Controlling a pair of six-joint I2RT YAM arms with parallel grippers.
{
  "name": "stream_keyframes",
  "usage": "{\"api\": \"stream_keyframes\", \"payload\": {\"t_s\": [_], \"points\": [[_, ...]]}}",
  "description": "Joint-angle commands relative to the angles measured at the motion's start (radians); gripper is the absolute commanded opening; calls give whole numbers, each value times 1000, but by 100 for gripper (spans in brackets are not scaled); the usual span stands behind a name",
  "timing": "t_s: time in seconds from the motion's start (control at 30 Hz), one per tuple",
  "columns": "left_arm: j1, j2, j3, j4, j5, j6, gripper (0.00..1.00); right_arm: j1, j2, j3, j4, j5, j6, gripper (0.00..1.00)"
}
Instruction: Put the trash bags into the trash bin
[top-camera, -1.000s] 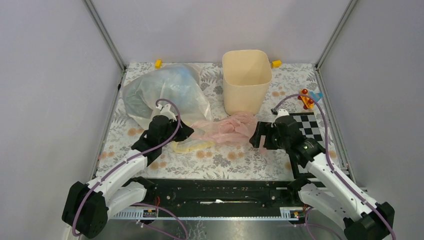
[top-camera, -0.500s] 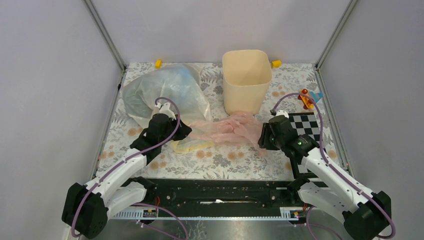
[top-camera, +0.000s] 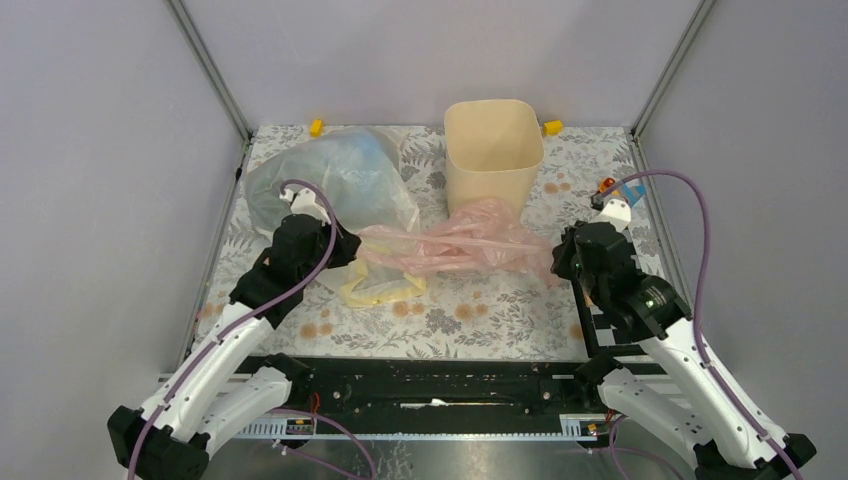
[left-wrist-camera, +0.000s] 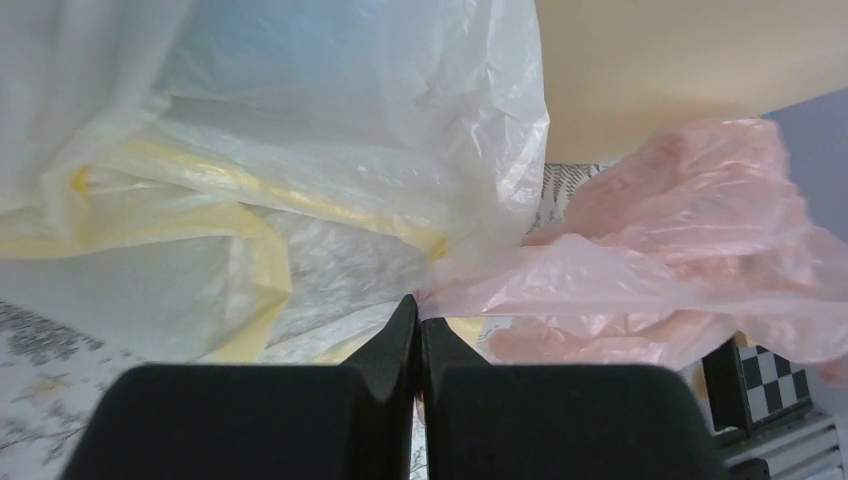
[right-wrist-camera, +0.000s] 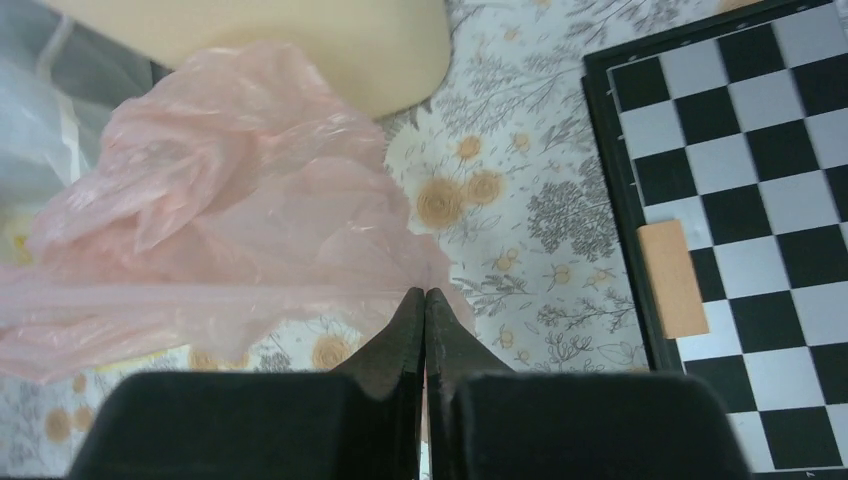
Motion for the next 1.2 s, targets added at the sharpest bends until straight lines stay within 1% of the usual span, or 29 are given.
{"api": "stream_keyframes", "payload": {"t_s": [0.0,0.07,0.13,0.2,0.23,0.27,0.3,0.33,0.37,0.4,0.47,0.5,0.57,0.6,0.7,0.8,0.9,1.03,1.17], "points": [[5,-23,173,-179,-165,57,0,4,18,106,-108,227,55,0],[5,-9,251,-265,-244,115,0,4,26,131,-138,294,89,0],[5,24,322,-361,-361,156,0,5,23,131,-142,342,112,0],[5,48,357,-421,-442,182,0,5,19,118,-125,346,107,0],[5,49,363,-426,-427,197,0,4,18,109,-109,333,96,0],[5,43,360,-416,-373,214,0,5,17,101,-89,299,75,0],[5,31,347,-393,-279,230,0,5,15,84,-38,227,26,0],[5,21,331,-364,-176,237,0,5,12,74,9,131,-34,4],[5,15,318,-335,-77,237,0,4,9,60,41,39,-77,11],[5,14,307,-305,22,229,0,4,9,53,63,-42,-106,22],[5,33,293,-261,191,208,0,5,11,41,96,-183,-141,55],[5,46,289,-245,253,195,0,5,12,33,108,-248,-154,65],[5,68,280,-214,331,168,0,4,23,16,127,-355,-176,78],[5,76,274,-199,359,155,0,5,34,4,135,-420,-193,83],[5,81,257,-169,364,136,0,4,65,-38,158,-544,-205,93],[5,83,257,-165,344,132,0,7,93,-93,173,-560,-208,99],[5,84,264,-171,321,132,0,13,108,-164,216,-577,-201,100],[5,92,282,-189,249,132,0,49,144,-238,305,-589,-155,100],[5,112,327,-221,173,143,1,123,208,-261,330,-491,-143,100]]}}
